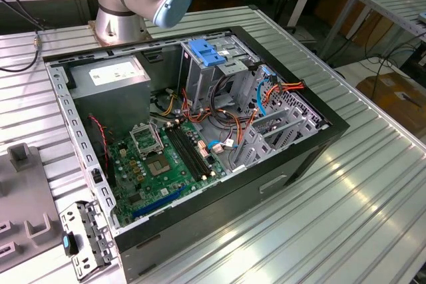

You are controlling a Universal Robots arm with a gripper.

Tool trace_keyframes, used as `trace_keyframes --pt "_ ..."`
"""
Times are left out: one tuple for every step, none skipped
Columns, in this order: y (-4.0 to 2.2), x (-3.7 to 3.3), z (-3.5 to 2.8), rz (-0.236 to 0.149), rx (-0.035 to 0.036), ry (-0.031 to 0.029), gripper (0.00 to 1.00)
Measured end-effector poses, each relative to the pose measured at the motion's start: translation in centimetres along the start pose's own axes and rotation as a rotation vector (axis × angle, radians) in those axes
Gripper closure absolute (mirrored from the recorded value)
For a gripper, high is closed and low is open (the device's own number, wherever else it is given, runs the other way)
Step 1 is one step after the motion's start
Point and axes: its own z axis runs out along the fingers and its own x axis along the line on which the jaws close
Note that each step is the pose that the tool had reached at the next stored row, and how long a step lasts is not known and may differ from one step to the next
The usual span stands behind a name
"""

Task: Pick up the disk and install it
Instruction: 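Pick up the disk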

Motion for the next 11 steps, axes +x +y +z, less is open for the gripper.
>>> trace_keyframes --pt "0.00 0.00 0.05 0.000 0.0000 0.0000 0.49" --pt "0.00 0.00 0.08 0.000 -0.0002 0.0001 0.49" --pt "0.00 0.00 0.10 0.000 -0.0002 0.0001 0.49" --pt "0.00 0.00 0.12 0.000 -0.0001 0.0001 0.49" --pt "0.00 0.00 0.13 0.000 -0.0001 0.0000 0.49" --pt "0.00 0.00 0.13 0.000 0.0000 0.0000 0.49" --pt "0.00 0.00 0.13 0.000 0.0000 0.0000 0.49" --pt "0.00 0.00 0.13 0.000 -0.0001 0.0000 0.49" --pt "0.00 0.00 0.13 0.000 0.0000 0.0000 0.49" --pt "0.00 0.00 0.13 0.000 0.0000 0.0000 0.49" --pt "0.00 0.00 0.13 0.000 0.0000 0.0000 0.49"
